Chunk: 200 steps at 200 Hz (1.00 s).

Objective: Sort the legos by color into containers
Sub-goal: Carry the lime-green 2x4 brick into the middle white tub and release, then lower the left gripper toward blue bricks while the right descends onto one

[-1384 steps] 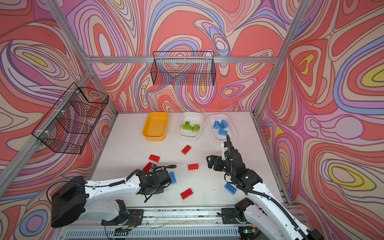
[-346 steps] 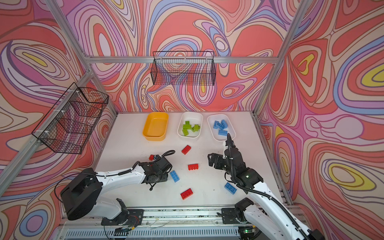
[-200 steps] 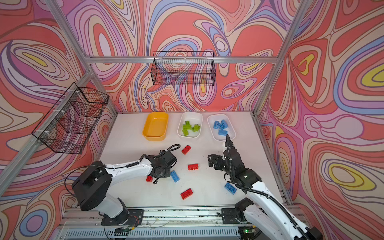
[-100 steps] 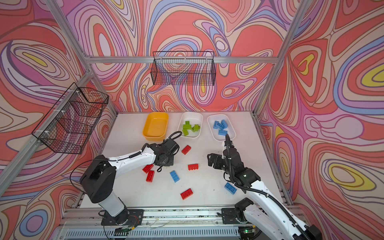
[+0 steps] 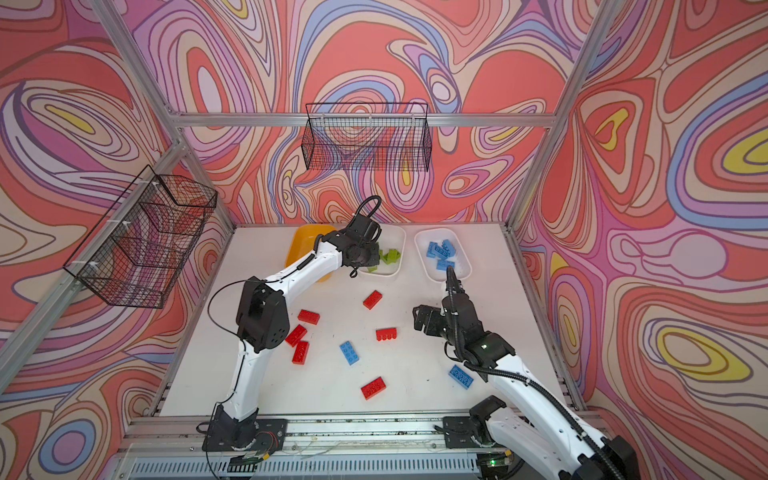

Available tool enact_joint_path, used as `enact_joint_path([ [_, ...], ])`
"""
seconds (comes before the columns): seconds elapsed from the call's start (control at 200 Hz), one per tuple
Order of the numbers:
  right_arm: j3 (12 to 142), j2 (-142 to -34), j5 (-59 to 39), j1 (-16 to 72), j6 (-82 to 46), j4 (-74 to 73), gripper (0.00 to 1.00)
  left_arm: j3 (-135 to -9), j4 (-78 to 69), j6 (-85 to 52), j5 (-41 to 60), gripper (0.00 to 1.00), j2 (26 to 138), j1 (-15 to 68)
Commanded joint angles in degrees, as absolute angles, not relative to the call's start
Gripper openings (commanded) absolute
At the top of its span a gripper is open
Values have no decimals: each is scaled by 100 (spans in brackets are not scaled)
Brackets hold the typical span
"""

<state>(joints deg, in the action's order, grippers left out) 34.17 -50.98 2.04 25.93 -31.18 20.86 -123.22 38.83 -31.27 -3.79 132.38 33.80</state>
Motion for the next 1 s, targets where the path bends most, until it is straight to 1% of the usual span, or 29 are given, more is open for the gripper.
enact_joint_path([
  [0.0,3454,-5272,268,2619,-3137,1743,98,-13106,4349,-2977,22,17,13834,3176],
  [0.125,3549,-5654,157,2615,-3121,1442,98,-13393,4044,-3051,281,21,14161,3047],
  [0.225,3678,-6003,113,2617,-3060,1304,98,-13539,3878,-3109,467,28,14329,2975],
  [0.26,3732,-6097,115,2617,-3031,1280,98,-13609,3848,-3110,537,35,14384,2956],
  [0.321,3813,-6232,134,2621,-2978,1249,98,-13684,3805,-3111,609,58,14435,2946],
  [0.346,3843,-6278,149,2619,-2967,1248,98,-13694,3761,-3109,658,62,14427,2950],
  [0.376,3886,-6320,148,2619,-2946,1246,98,-13685,3713,-3111,729,64,14410,2945],
  [0.491,4011,-6355,170,2619,-2879,1287,98,-13569,3594,-3174,974,68,14225,2945],
  [0.586,4080,-6321,240,2619,-2848,1388,98,-12982,3265,-3270,1185,69,13725,2953],
  [0.701,4089,-6259,493,2619,-2897,1633,98,-11769,2741,-3410,1296,69,12837,2953],
  [0.806,4018,-6155,758,2619,-3013,1912,98,-10405,2279,-3501,1318,69,11942,2970],
  [0.941,3871,-5964,865,2623,-3206,2372,98,-8830,2005,-3578,1111,70,10790,3047],
  [0.997,3828,-5824,1022,2619,-3397,2683,98,-8177,1932,-3599,944,73,10330,3099],
])
